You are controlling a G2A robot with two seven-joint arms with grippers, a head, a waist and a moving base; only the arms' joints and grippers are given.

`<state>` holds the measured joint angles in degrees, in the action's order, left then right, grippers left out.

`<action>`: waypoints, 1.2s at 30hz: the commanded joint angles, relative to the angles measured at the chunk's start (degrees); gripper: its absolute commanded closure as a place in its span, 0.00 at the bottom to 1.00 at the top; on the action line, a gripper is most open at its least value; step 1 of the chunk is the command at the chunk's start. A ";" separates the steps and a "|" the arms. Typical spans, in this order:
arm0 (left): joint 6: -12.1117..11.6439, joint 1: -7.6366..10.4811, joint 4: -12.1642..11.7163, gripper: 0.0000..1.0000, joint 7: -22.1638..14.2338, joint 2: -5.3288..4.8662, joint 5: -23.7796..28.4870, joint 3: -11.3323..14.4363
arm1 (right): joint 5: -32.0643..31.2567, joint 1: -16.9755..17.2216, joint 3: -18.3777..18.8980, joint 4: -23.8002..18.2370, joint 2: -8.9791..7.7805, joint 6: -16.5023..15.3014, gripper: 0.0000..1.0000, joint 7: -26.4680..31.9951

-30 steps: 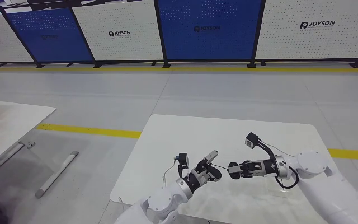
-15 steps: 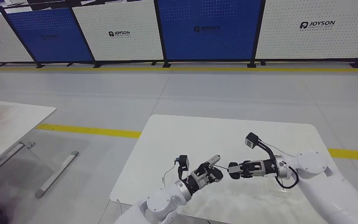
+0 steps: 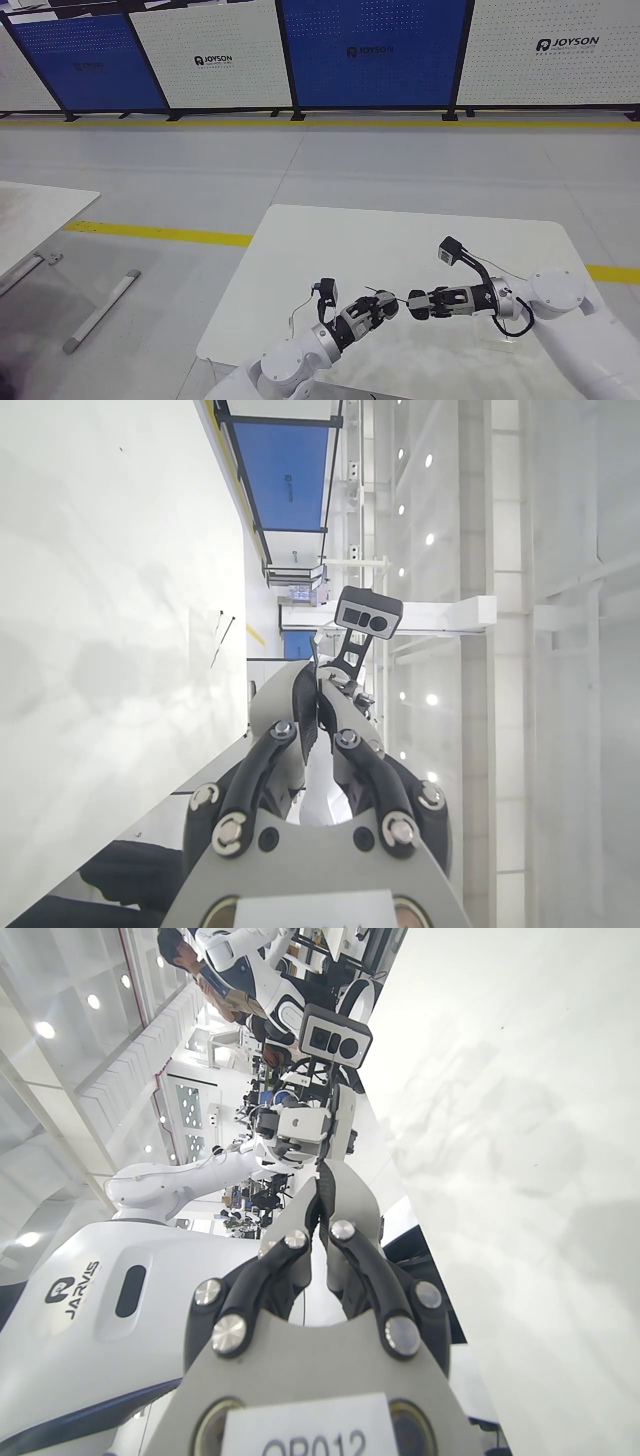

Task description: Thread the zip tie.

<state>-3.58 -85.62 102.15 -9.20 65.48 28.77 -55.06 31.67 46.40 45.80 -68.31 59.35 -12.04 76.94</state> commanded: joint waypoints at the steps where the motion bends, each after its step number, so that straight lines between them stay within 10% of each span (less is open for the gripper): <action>1: -0.03 -0.03 0.02 0.95 -0.14 0.02 -0.17 -0.10 | 0.00 0.00 0.00 0.00 0.00 0.00 1.00 0.00; 8: -0.07 0.20 -0.18 1.00 0.02 0.18 -0.87 -0.23 | 0.00 0.00 0.00 0.00 0.00 0.00 1.00 0.00; 15: -0.33 0.17 -0.47 0.78 0.16 0.31 -0.69 -0.79 | 0.00 0.00 0.00 0.00 0.00 0.00 1.00 0.00; 24: -0.52 -0.32 -0.50 1.00 -0.17 0.41 -1.25 -1.09 | 0.00 0.00 0.00 0.00 0.00 0.00 1.00 0.00; 36: -0.88 -1.16 0.11 1.00 -0.14 0.50 -3.34 -1.14 | 0.00 0.00 0.00 0.00 0.00 0.00 1.00 0.00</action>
<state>-4.33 -86.63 102.19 -9.46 65.99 25.85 -56.22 31.67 46.40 45.80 -68.31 59.35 -12.04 76.94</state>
